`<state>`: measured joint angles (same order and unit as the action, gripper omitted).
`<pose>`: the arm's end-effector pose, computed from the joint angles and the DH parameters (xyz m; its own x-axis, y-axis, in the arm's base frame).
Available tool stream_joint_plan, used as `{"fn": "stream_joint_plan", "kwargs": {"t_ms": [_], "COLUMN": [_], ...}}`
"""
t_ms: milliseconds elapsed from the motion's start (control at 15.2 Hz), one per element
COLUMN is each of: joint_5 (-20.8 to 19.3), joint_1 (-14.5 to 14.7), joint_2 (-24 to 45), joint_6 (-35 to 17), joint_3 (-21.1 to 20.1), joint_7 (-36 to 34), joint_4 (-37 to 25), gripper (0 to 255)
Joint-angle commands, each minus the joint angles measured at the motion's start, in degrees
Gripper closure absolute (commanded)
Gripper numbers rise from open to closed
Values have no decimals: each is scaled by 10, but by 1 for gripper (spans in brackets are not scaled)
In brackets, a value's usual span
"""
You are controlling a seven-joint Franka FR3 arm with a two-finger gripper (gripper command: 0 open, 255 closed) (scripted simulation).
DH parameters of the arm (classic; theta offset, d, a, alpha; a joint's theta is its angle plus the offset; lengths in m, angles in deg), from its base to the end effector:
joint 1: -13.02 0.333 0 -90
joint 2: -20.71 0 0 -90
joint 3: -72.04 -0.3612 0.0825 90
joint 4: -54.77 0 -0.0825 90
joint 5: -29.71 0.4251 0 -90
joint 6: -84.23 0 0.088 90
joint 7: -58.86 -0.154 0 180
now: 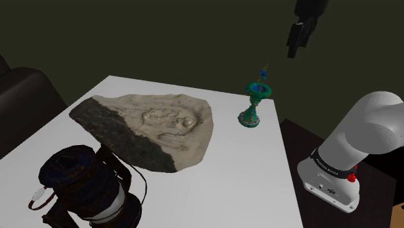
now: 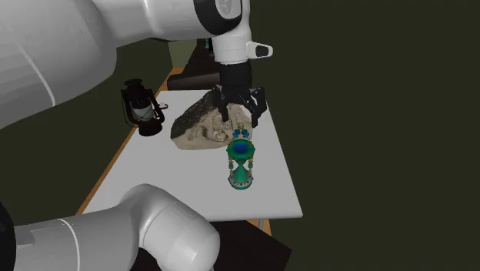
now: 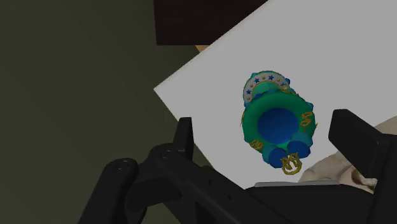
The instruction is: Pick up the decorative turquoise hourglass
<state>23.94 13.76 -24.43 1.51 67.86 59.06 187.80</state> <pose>0.2976 0.0157 0.5840 0.9946 0.0502 -0.0905 0.0635 -0.9864 0.1514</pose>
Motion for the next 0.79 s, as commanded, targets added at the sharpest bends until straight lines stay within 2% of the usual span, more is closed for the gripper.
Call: {"fn": "stream_joint_plan", "kwargs": {"t_ms": [0, 528, 726], "joint_5": [0, 89, 92], "joint_1": [0, -60, -61], "joint_2": [0, 80, 83], "joint_6": [0, -188, -207], "joint_3": [0, -37, -39], "joint_7": [0, -229, -234], "joint_4": [0, 48, 63], "gripper": [0, 0, 0]}}
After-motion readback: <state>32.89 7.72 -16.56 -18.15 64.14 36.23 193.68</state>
